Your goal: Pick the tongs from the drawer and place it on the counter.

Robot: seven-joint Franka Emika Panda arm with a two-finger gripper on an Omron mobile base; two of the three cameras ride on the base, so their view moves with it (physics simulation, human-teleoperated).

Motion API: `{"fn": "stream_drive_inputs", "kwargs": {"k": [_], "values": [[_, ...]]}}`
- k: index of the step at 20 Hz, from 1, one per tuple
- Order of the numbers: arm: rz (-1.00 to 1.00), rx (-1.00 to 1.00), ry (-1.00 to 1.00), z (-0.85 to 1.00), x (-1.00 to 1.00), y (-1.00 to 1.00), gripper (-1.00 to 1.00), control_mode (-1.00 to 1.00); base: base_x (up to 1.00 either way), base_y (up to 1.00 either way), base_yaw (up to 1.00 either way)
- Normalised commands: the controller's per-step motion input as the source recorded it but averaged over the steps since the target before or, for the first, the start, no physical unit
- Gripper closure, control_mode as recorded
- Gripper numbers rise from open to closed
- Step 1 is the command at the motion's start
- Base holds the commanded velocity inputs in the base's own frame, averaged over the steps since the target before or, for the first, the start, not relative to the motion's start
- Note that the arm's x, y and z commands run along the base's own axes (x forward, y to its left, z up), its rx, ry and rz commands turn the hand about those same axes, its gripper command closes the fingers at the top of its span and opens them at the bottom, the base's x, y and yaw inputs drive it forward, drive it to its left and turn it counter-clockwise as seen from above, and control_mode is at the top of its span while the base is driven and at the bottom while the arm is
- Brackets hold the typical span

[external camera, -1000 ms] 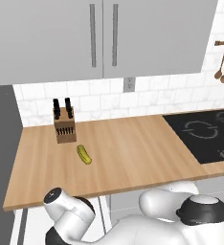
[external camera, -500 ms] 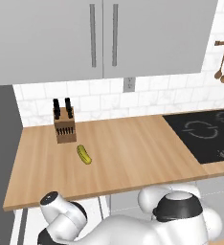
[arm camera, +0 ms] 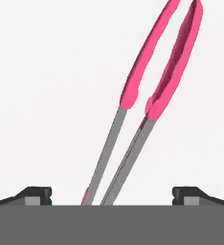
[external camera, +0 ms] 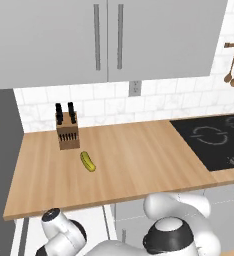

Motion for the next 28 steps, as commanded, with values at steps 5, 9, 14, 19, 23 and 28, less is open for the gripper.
{"fn": "stream_drive_inputs", "kwargs": {"k": [5,9,14,19,23,28], "values": [[0.0,0.0,0.0,-0.5,0.07,0.13,-1.0,-1.0,0.0,0.0,0.0],[0.0,0.0,0.0,-0.48,0.01,-0.12,1.0,-1.0,0.0,0.0,0.0],[0.02,0.01,0.0,-0.22,-0.01,-0.22,1.0,-1.0,0.0,0.0,0.0],[0.01,0.0,0.0,-0.01,-0.2,-0.05,1.0,-1.0,0.0,0.0,0.0],[0.01,0.0,-0.09,0.52,-0.45,0.08,1.0,-1.0,0.0,0.0,0.0],[0.0,0.0,-0.36,1.0,-0.19,0.27,1.0,-1.0,0.0,0.0,0.0]]}}
